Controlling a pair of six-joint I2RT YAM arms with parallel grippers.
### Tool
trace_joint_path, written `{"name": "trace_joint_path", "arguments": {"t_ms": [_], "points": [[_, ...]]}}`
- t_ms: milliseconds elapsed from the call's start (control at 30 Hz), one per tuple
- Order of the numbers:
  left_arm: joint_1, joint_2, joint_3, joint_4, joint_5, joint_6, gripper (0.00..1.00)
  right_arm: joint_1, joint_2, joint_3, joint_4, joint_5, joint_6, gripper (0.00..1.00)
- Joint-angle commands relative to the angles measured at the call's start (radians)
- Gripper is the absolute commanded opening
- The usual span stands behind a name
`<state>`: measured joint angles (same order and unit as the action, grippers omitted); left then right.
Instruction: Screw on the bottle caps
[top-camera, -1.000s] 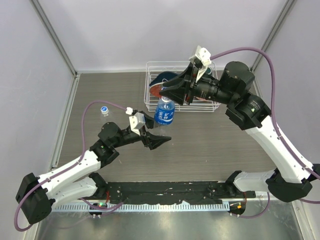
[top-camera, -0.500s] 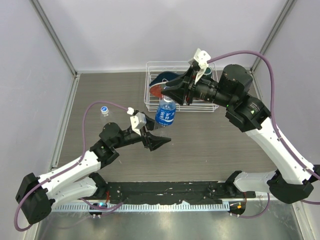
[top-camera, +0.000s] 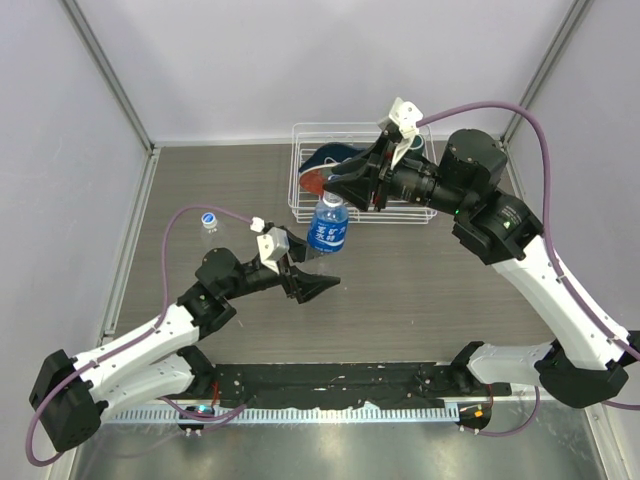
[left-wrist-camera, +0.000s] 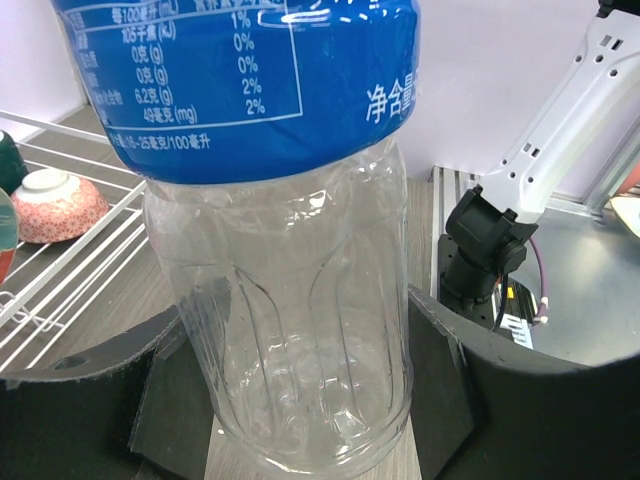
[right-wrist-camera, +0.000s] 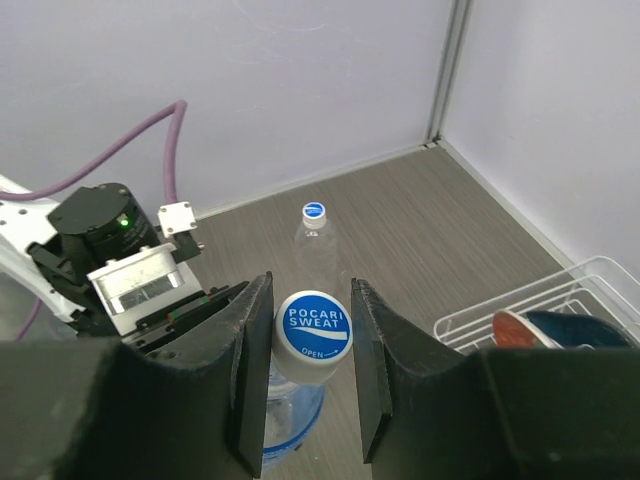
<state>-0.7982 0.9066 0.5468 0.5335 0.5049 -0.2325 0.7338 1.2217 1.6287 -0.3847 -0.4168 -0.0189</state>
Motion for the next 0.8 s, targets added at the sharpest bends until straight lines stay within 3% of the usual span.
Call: {"name": "trace_joint_path", "arguments": {"t_ms": [0, 133, 767], "points": [[0.008, -0.026, 0.015, 0.125, -0.035, 0.001, 0.00, 0.007, -0.002, -0.007, 0.032, -0.106, 0.071, 0.01], [0.010, -0.029, 0.012, 0.123, -0.042, 0.001, 0.00, 0.007, -0.004, -0.032, 0.095, -0.135, 0.118, 0.01], [0.016, -0.023, 0.013, 0.120, -0.058, -0.001, 0.00, 0.009, -0.018, -0.105, 0.089, -0.112, 0.111, 0.01]]}}
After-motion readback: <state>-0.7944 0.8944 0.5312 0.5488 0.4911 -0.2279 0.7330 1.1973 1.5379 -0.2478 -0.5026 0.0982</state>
